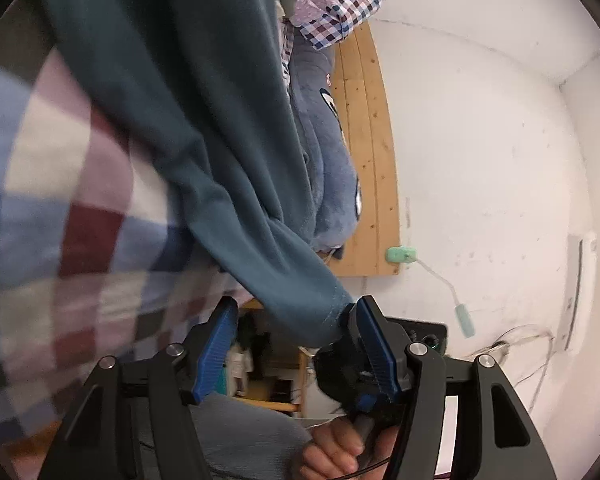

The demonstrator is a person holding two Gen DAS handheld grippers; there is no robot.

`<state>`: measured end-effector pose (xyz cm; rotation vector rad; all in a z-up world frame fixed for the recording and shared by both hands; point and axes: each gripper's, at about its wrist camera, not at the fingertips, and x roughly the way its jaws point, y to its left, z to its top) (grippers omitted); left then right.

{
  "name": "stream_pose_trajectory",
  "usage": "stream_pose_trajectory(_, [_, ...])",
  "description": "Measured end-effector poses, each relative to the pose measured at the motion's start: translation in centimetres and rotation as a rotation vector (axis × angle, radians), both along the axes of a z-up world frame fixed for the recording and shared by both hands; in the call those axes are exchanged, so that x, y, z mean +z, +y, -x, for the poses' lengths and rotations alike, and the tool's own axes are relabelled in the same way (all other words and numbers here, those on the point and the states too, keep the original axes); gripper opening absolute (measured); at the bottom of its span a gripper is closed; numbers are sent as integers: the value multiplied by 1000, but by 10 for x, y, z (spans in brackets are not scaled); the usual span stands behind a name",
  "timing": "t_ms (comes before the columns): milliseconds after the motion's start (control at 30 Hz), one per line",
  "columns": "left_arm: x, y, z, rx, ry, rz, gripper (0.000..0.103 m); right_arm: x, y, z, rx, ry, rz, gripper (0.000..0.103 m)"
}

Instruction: Fold clothes

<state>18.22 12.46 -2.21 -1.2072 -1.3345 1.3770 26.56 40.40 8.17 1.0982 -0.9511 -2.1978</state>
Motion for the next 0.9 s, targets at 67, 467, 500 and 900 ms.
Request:
stream_pose_trajectory(67, [-3, -3, 0, 33, -18, -17, 65, -1, -1, -2, -2, -5, -1, 2])
stream_pose_trajectory(467, [-10, 1, 0, 18, -70, -33, 32, -5, -9, -12, -11, -12, 4, 2])
stream_pose_trajectory(500, [-10, -1, 1, 26, -70, -31, 31, -4, -10, -13, -12, -8, 3, 2])
stream_pose_trajectory(900, [11, -16, 2, 59, -3, 187, 5, 5, -8, -22, -71, 12, -63, 7])
